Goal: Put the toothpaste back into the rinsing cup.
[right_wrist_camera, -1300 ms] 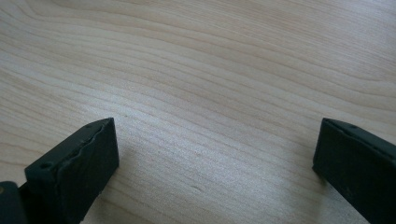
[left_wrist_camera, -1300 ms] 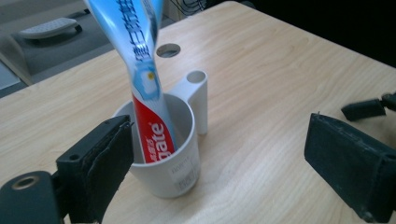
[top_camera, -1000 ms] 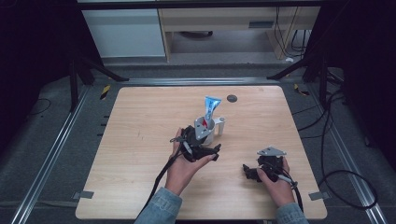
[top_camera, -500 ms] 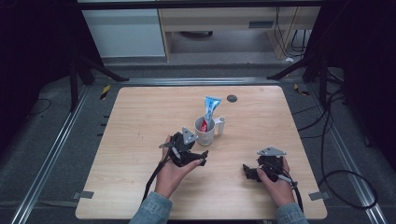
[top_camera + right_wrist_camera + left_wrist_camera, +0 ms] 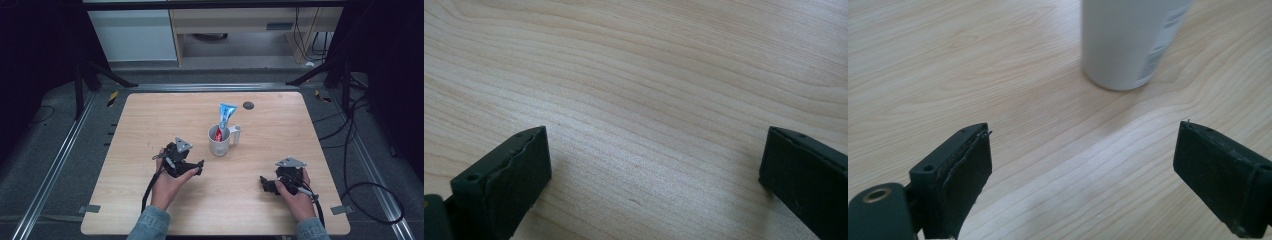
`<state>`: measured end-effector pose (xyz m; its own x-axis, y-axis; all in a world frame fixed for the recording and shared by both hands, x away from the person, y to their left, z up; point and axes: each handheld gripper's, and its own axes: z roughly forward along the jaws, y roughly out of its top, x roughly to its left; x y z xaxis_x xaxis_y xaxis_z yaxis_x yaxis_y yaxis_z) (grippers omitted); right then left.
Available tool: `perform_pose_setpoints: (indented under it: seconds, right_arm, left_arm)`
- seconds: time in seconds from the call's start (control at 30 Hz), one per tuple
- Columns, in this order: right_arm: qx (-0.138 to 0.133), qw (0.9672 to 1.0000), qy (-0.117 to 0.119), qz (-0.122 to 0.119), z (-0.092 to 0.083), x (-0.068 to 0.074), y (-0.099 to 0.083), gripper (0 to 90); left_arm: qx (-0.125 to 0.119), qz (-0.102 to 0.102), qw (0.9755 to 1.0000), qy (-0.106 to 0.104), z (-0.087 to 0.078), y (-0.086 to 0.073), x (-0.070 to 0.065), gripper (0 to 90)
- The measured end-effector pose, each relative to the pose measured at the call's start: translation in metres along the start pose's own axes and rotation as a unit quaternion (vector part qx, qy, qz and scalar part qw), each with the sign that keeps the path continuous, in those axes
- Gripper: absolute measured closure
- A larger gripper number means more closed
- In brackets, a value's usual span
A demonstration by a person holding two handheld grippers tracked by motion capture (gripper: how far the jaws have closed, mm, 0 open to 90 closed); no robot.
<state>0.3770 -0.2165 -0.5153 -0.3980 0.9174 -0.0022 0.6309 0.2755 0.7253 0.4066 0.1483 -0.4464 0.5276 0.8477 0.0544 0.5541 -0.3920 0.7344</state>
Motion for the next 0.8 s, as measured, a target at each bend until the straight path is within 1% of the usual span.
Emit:
perform_pose_setpoints:
  seconds: [0.17, 0.27, 0.43, 0.63, 0.7, 0.8]
  right_arm:
    - [0.000, 1.0000, 0.000, 0.000, 0.000, 0.000, 0.000, 0.4]
    - [0.000, 1.0000, 0.000, 0.000, 0.000, 0.000, 0.000, 0.4]
    - [0.000, 1.0000, 0.000, 0.000, 0.000, 0.000, 0.000, 0.4]
    - [0.000, 1.0000, 0.000, 0.000, 0.000, 0.000, 0.000, 0.4]
    - [0.000, 1.0000, 0.000, 0.000, 0.000, 0.000, 0.000, 0.4]
    - [0.000, 1.0000, 0.000, -0.001, 0.000, 0.000, 0.000, 0.4]
  left_arm:
    - [0.006, -0.014, 0.9997, 0.021, -0.008, -0.008, 0.024, 8.3]
    - [0.008, -0.027, 0.9991, 0.031, -0.013, -0.015, 0.037, 8.3]
    - [0.018, -0.042, 0.9979, 0.046, -0.019, -0.029, 0.057, 8.3]
    - [0.031, -0.060, 0.9957, 0.063, -0.022, -0.044, 0.076, 8.3]
    - [0.035, -0.068, 0.9949, 0.066, -0.023, -0.049, 0.082, 8.4]
    - [0.045, -0.073, 0.9939, 0.070, -0.022, -0.054, 0.088, 8.3]
